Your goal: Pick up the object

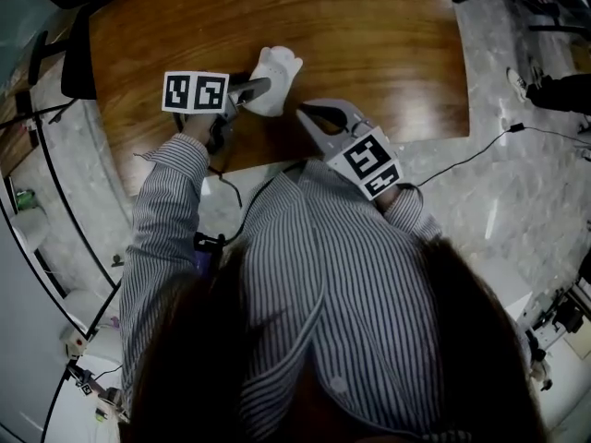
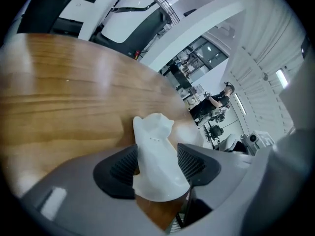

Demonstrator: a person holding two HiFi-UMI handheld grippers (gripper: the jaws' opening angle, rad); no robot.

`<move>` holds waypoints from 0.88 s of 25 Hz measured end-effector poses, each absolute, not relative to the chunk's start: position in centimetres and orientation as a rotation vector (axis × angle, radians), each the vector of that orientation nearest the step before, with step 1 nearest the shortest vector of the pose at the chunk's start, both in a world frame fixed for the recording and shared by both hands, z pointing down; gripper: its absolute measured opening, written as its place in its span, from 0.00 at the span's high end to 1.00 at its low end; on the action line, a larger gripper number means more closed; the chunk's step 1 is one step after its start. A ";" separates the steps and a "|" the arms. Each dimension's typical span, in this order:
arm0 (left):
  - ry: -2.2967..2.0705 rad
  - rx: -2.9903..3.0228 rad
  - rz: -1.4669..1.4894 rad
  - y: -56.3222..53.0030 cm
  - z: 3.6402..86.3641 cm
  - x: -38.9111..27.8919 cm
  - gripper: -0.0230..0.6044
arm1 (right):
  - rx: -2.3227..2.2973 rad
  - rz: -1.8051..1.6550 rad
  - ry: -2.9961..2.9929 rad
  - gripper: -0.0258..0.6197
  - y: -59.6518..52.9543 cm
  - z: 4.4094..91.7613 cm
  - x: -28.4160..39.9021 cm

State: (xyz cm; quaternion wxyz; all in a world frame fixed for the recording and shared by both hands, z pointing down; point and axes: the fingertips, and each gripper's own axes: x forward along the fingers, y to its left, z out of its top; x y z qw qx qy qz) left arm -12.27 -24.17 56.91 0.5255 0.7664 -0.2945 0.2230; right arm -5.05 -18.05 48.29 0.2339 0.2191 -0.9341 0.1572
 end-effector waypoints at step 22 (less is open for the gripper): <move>-0.450 1.647 0.509 -23.5 59.4 -11.0 0.72 | 0.734 0.452 -2.547 0.96 -20.7 48.5 -3.2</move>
